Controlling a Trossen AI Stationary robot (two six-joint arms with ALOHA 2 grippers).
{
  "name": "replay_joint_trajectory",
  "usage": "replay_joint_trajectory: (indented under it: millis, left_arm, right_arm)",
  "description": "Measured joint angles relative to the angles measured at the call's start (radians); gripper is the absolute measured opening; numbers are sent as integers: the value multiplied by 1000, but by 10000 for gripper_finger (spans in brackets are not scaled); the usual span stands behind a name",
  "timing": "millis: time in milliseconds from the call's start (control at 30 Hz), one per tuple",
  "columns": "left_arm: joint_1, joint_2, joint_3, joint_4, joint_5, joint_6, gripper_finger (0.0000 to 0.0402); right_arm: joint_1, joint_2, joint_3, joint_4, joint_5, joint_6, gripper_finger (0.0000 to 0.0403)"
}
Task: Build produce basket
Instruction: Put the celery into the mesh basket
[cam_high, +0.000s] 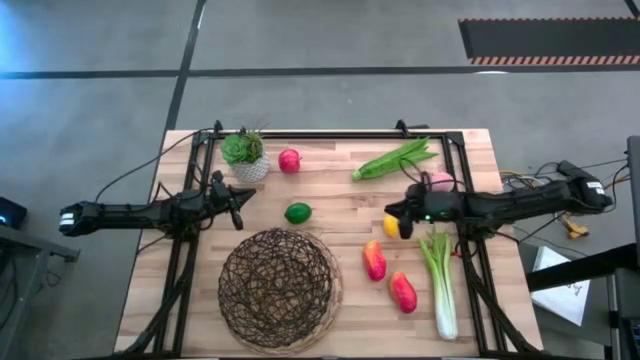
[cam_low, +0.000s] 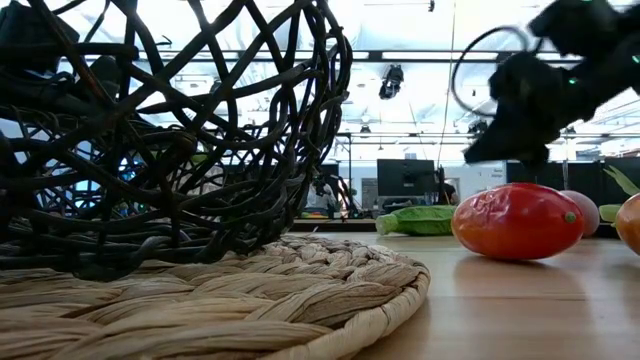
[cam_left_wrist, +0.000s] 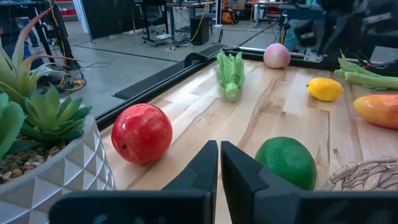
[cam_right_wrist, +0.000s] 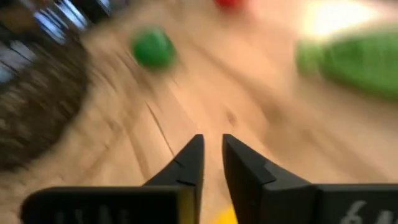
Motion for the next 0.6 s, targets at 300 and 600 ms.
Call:
replay_joint_trajectory:
  millis: [300,600]
  left_arm:
    - [0,2,0,0,0,0,4]
    - [0,2,0,0,0,0,4]
  right_arm:
    - [94,269,380,-683,11,382,157]
    - [351,440,610,-976,-22,709,208]
